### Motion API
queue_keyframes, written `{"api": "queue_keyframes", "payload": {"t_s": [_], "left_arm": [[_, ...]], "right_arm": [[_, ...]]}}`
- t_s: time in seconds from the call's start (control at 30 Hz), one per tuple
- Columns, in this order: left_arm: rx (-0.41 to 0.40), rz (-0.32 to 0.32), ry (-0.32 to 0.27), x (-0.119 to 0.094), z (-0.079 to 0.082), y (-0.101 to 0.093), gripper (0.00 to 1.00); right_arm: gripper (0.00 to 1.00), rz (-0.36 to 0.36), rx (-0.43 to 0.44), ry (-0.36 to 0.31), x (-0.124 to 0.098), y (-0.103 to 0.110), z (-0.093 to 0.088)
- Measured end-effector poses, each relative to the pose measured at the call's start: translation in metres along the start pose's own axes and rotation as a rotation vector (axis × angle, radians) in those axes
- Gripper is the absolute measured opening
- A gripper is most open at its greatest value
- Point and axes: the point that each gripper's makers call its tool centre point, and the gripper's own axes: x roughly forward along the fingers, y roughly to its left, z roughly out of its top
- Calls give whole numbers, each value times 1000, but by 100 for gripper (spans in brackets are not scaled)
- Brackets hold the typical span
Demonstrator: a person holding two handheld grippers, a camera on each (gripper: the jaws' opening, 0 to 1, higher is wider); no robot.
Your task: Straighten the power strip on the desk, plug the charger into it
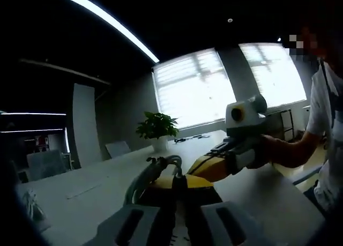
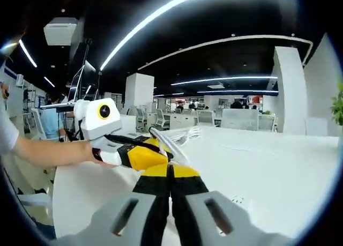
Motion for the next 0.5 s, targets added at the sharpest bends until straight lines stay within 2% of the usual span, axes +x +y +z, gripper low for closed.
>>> {"api": "queue_keyframes", "payload": {"t_s": [0.1,0.13,0.17,0.2,0.23,0.3,0.37,0.4,0.5], "left_arm": [[6,-6,3,1,0,0,7],[7,-5,8,2,1,-1,7],[21,-7,16,2,1,-2,7],[61,-10,24,1,1,-2,7],[51,-9,27,1,1,-4,7],[81,-3,37,1,0,-3,8],[113,-7,41,1,0,-5,8],[118,-7,42,1,0,-6,8],[129,-2,47,-1,0,-5,8]], "right_arm": [[1,3,21,-26,3,-2,2],[1,1,-25,-33,4,-2,4],[1,30,-94,-35,3,2,4],[1,47,-165,-55,2,5,5],[1,55,-177,-63,2,6,5],[1,38,-93,-74,2,4,4],[1,43,-119,-81,1,5,4],[1,59,-172,-76,0,7,4],[1,91,-88,-57,-1,8,2]]}}
